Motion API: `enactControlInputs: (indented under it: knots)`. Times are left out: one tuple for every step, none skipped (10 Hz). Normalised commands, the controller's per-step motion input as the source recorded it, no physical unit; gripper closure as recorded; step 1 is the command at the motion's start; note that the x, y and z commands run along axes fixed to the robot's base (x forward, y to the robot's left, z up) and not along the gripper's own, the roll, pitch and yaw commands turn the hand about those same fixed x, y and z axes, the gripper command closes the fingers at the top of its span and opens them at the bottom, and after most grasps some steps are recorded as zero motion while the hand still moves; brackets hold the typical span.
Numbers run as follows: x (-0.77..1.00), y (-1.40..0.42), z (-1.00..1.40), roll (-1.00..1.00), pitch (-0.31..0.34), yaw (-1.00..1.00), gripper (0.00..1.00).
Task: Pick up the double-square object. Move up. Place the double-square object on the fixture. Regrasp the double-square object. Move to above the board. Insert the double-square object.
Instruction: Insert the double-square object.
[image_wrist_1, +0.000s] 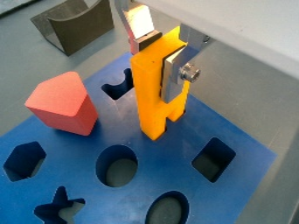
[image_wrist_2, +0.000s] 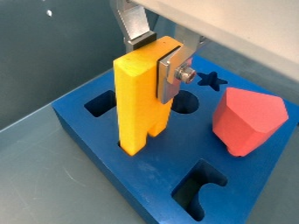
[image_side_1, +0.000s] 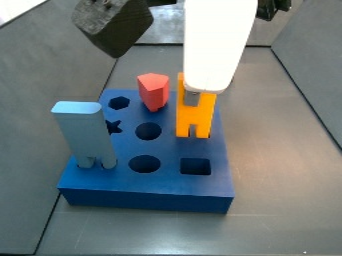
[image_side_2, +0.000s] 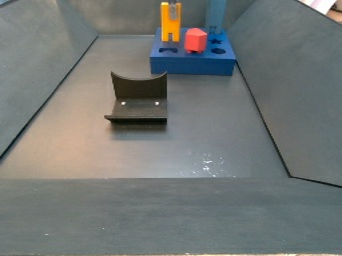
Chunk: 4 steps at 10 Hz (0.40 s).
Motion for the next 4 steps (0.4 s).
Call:
enactControlInputs:
  knots:
    - [0.06,0.0,-0.26,0.0,0.0,0.0,1.0]
    - [0.0,0.0,-0.07,0.01,0.0,0.0,1.0]
    - [0.0,0.0,-0.07,0.0,0.0,0.0,1.0]
    - [0.0,0.0,0.0,0.0,0.0,0.0,1.0]
